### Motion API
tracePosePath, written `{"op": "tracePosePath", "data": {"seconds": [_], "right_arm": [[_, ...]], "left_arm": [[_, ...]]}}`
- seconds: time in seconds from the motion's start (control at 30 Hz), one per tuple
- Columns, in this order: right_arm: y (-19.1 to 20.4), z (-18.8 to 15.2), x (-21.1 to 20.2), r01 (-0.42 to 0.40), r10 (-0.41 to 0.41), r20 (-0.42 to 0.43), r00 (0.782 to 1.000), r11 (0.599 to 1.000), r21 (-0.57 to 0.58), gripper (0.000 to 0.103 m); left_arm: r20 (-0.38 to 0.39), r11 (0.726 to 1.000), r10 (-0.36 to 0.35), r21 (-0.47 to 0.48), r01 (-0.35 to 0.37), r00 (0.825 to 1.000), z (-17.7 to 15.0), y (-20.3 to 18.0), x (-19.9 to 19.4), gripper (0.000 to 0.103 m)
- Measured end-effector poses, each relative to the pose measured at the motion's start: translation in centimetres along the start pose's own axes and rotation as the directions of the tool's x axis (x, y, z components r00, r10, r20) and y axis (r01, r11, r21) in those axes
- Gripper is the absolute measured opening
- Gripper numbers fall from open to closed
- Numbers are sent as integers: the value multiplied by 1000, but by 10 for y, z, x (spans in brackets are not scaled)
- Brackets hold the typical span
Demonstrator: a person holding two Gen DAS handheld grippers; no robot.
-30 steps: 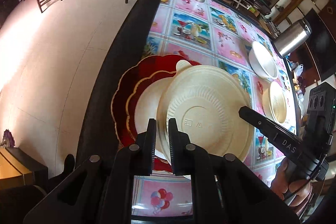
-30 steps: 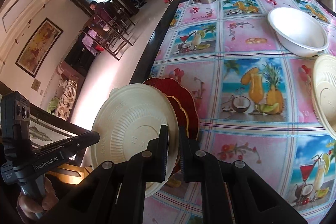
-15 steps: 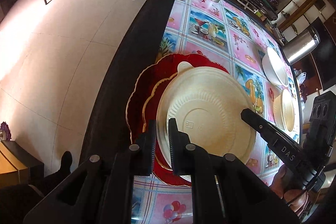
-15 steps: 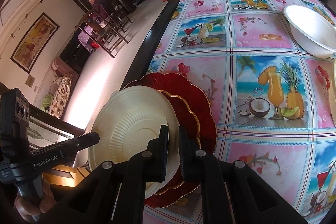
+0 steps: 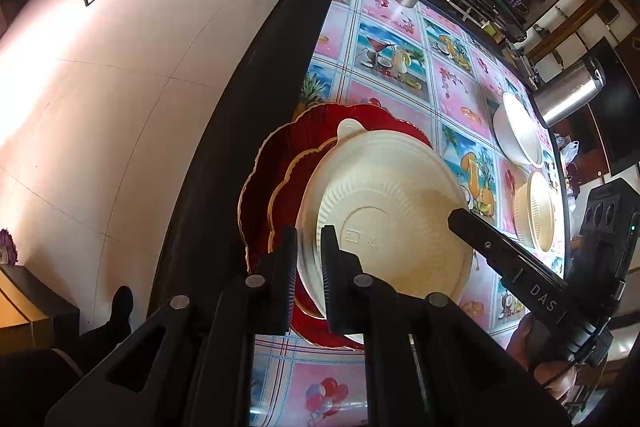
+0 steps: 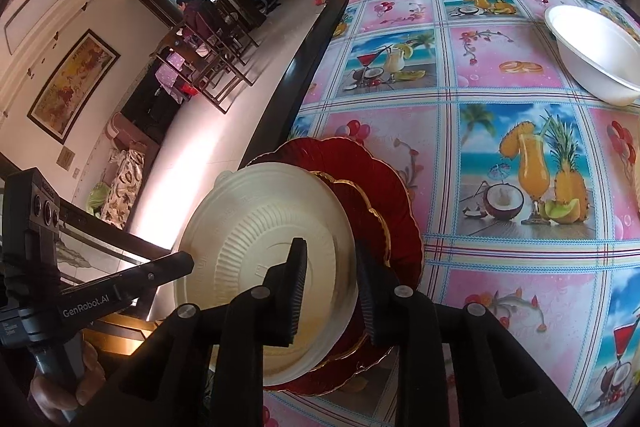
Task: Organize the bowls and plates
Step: 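Grasp the white bowl rim with the right tool and lift it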
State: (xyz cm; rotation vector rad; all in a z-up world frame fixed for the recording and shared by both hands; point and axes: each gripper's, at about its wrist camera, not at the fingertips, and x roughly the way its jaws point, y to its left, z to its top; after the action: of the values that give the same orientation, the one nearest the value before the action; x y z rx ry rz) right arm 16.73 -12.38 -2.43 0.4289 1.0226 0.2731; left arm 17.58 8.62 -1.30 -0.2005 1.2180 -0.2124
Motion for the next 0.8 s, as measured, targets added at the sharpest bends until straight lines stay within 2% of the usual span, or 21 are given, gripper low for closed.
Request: {"op": "tracePosePath", "data": {"seconds": [0.23, 0.4, 0.6, 0.7, 0.8], "right_arm": [[0, 5, -24, -25, 25, 52, 998, 1000, -13, 33], [-23, 8, -58, -17, 19, 102, 995, 1000, -14, 33], [-84, 24, -121, 38, -44, 207, 977, 999, 34, 33], [-124, 35, -148, 61, -81, 248, 965, 994, 87, 33], [-163, 48, -168, 68, -104, 270, 957, 988, 138, 33]], "left_arm": [[17, 1000, 30, -10, -30, 999, 3, -2, -13, 9], [74, 999, 31, 14, -32, 997, 6, -20, -40, 9], [115, 989, -39, 147, 22, 993, 13, -108, -55, 9], [91, 980, -90, 185, 72, 992, 19, -159, -41, 9], [77, 978, -107, 188, 91, 991, 30, -202, -18, 12]]}}
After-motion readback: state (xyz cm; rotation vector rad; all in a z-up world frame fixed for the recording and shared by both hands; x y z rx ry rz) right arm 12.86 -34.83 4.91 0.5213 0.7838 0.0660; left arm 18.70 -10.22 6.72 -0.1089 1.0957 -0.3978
